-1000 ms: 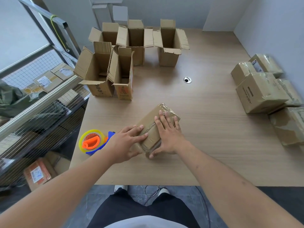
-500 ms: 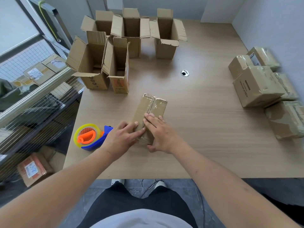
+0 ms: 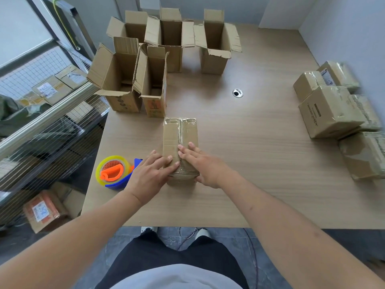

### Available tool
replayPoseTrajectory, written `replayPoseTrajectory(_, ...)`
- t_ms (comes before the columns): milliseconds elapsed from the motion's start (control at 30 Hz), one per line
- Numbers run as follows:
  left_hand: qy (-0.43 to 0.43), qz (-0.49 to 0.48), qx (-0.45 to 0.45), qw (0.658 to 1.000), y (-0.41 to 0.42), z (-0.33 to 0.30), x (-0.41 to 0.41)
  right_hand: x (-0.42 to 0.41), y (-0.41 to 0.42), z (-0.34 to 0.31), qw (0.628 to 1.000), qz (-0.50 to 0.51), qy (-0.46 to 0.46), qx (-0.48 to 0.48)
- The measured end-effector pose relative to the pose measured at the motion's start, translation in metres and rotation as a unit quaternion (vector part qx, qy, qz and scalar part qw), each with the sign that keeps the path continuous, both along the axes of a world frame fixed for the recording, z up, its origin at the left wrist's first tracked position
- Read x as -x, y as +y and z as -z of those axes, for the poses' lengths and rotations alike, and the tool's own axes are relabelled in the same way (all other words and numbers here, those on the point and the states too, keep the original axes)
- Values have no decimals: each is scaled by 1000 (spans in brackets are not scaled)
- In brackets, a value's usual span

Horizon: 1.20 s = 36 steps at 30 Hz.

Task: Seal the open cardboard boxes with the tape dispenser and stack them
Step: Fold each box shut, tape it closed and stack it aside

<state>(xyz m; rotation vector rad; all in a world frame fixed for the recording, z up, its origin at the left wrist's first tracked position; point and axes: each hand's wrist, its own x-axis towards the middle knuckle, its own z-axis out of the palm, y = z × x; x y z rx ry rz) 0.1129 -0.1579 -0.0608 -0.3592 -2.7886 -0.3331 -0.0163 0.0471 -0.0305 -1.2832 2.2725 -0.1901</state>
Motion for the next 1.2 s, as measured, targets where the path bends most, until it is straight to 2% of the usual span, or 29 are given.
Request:
replayPoseTrajectory(167, -43, 4, -37, 998, 17, -12, 20, 10, -1, -3, 999, 24, 28, -18)
replayPoseTrajectory(333, -94, 26, -75, 992, -8, -14, 14, 2, -8, -2, 997, 72, 25, 12)
replayPoseTrajectory(633, -103, 17, -98, 990, 0, -10, 14, -5, -6, 14, 995, 85, 40, 29)
replayPoseTrajectory(833, -193, 34, -124, 973, -12, -20, 15, -12, -14, 13, 993, 111, 38, 18)
replayPoseTrajectory(1000, -208, 51, -87, 973, -30, -28, 22, -30, -34, 15, 980, 186, 64, 40)
replayPoseTrajectory(1200, -194, 41, -20, 980, -44, -32, 37, -27, -30, 23, 983, 148, 95, 45)
